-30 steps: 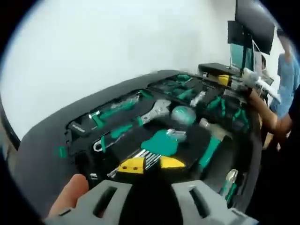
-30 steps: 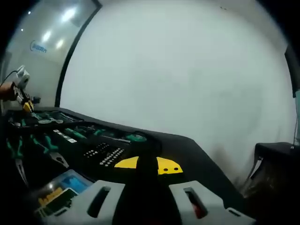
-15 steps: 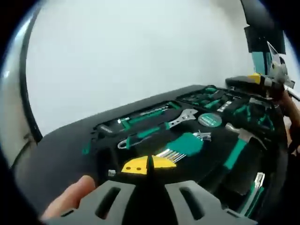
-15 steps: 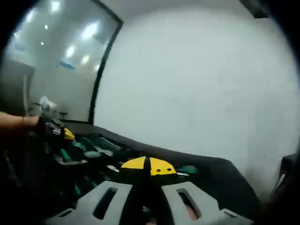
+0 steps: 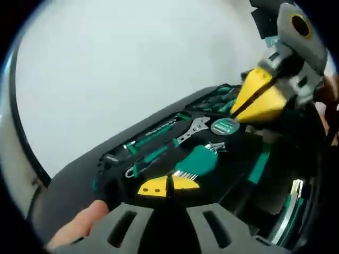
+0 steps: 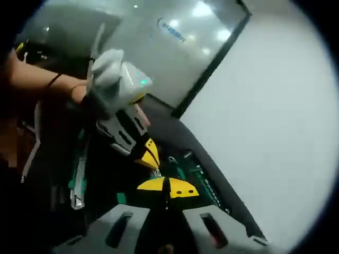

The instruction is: Pick up the tools and put them into their designated positions in the toolbox.

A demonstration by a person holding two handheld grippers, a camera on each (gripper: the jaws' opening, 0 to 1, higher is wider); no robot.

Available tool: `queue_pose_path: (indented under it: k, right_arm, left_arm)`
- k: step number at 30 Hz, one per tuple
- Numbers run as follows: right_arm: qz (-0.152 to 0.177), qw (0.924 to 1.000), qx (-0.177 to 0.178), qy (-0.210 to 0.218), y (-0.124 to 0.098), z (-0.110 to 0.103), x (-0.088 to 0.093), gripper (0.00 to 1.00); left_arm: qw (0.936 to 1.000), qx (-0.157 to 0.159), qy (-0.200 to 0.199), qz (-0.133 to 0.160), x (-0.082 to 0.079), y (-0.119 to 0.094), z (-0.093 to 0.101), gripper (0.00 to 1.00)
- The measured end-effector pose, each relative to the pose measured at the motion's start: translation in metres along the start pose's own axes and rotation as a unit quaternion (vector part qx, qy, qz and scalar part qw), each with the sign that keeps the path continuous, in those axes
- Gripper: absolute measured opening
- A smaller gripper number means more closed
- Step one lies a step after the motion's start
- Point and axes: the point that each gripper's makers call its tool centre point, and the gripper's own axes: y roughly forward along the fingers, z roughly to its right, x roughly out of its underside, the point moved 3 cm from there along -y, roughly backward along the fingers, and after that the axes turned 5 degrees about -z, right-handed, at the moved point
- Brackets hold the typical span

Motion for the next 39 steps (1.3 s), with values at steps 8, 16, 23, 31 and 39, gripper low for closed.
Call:
queue_pose_path:
  k: [8,16,23,31,39]
  right_arm:
    - [-0.029,0.9974,-0.003,-0.066,0.030,-0.012,0.013,0.00]
    - [-0.071,0.9852,-0.007,-0.156,0.033,-0.016,0.019,0.00]
    - [-0.073,0.9907,-0.035,-0.109,0.036,-0.013,0.020,0.00]
    - [-0.077,0.9827,-0.032,-0.165,0.034,-0.018,0.021,0.00]
    - [-0.119,0.9723,-0.051,-0.194,0.038,-0.017,0.018,0.00]
  left_arm:
    - [0.9994,0.016,0.018,0.027,-0.003,0.003,0.003,0.02]
    - [0.9939,0.024,0.107,0.008,-0.006,0.002,0.011,0.02]
    - [0.9936,0.054,0.099,-0.005,-0.006,-0.001,0.016,0.01]
    - [0.9897,0.075,0.116,-0.035,-0.006,-0.001,0.023,0.00]
    - [0.9919,0.076,0.089,-0.049,-0.004,-0.003,0.024,0.00]
